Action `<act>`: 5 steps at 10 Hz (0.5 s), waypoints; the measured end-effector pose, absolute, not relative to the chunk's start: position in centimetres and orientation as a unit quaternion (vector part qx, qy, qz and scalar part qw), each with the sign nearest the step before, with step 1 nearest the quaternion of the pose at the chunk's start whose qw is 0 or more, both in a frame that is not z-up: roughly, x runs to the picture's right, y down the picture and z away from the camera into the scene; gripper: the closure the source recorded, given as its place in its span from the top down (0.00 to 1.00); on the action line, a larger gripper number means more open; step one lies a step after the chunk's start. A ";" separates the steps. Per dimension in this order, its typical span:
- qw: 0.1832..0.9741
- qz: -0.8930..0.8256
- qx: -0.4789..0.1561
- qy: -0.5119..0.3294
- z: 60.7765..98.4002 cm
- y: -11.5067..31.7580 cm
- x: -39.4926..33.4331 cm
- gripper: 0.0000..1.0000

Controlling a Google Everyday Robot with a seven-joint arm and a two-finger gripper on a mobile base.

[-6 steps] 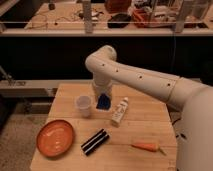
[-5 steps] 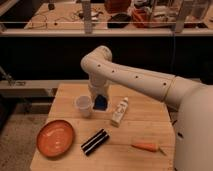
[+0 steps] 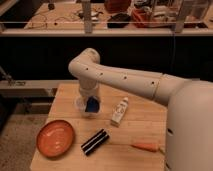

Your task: Place the white sponge in the ceramic bowl

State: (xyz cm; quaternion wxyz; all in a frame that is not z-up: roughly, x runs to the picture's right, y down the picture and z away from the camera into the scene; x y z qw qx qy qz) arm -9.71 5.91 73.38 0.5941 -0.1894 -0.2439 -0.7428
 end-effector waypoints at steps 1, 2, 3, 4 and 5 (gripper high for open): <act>0.588 -0.748 -0.188 -0.244 73.3 6.3 -11.0 0.00; 0.577 -0.757 -0.186 -0.243 73.2 7.0 -12.5 0.00; 0.570 -0.763 -0.186 -0.242 73.2 7.4 -13.0 0.00; 0.566 -0.766 -0.185 -0.242 73.2 7.8 -13.2 0.00; 0.562 -0.771 -0.181 -0.241 73.3 8.3 -13.9 0.00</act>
